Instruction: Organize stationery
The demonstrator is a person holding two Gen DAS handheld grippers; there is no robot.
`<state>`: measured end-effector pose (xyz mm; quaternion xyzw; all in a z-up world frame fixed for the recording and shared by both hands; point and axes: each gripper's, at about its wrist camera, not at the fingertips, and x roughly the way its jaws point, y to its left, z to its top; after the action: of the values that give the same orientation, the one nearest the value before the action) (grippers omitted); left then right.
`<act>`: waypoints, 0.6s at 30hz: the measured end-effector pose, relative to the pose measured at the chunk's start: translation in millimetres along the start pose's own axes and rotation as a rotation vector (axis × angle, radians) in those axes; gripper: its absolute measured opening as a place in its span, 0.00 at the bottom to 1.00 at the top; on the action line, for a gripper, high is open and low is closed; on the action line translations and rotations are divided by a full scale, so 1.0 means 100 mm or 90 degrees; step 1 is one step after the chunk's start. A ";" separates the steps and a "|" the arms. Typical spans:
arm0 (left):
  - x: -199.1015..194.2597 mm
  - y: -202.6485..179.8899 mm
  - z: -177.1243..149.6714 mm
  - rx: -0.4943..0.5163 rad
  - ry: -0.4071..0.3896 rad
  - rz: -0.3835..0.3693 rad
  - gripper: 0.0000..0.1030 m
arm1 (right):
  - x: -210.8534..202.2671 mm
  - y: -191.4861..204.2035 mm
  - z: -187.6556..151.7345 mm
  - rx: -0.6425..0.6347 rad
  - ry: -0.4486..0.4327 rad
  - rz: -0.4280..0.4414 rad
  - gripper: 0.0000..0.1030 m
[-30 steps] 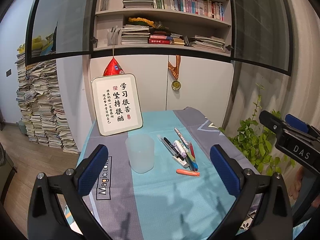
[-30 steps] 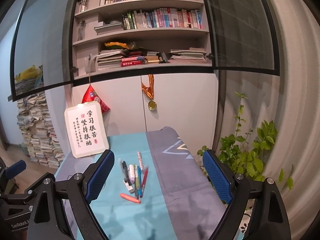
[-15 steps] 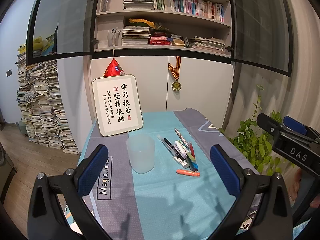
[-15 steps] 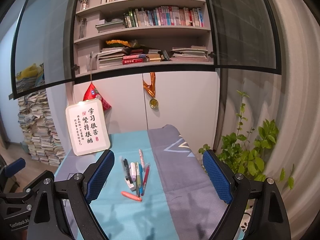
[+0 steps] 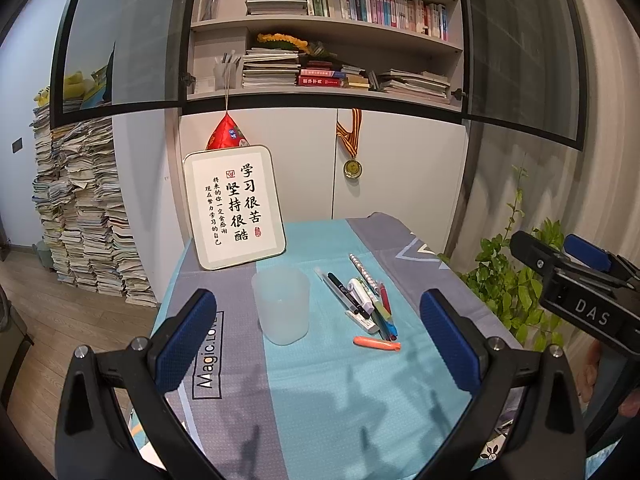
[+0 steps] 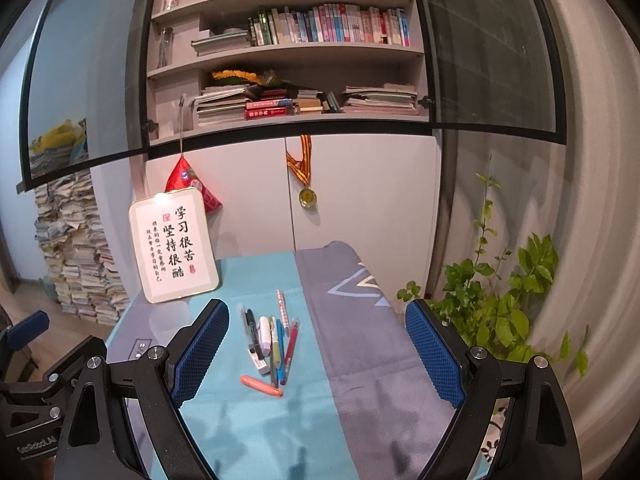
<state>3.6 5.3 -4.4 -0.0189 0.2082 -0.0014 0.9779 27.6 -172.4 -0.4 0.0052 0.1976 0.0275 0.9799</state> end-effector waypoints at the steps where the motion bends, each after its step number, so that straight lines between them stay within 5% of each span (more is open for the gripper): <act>1: 0.00 0.00 0.00 0.000 0.000 0.000 0.98 | 0.00 0.00 0.00 -0.001 0.000 0.000 0.88; 18: 0.15 -0.01 -0.04 0.000 0.014 -0.003 0.98 | 0.14 -0.03 -0.06 -0.003 0.025 -0.003 0.88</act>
<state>15.2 4.5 -13.9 -0.0198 0.2186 -0.0038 0.9756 38.6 -174.7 -12.0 0.0017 0.2170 0.0256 0.9758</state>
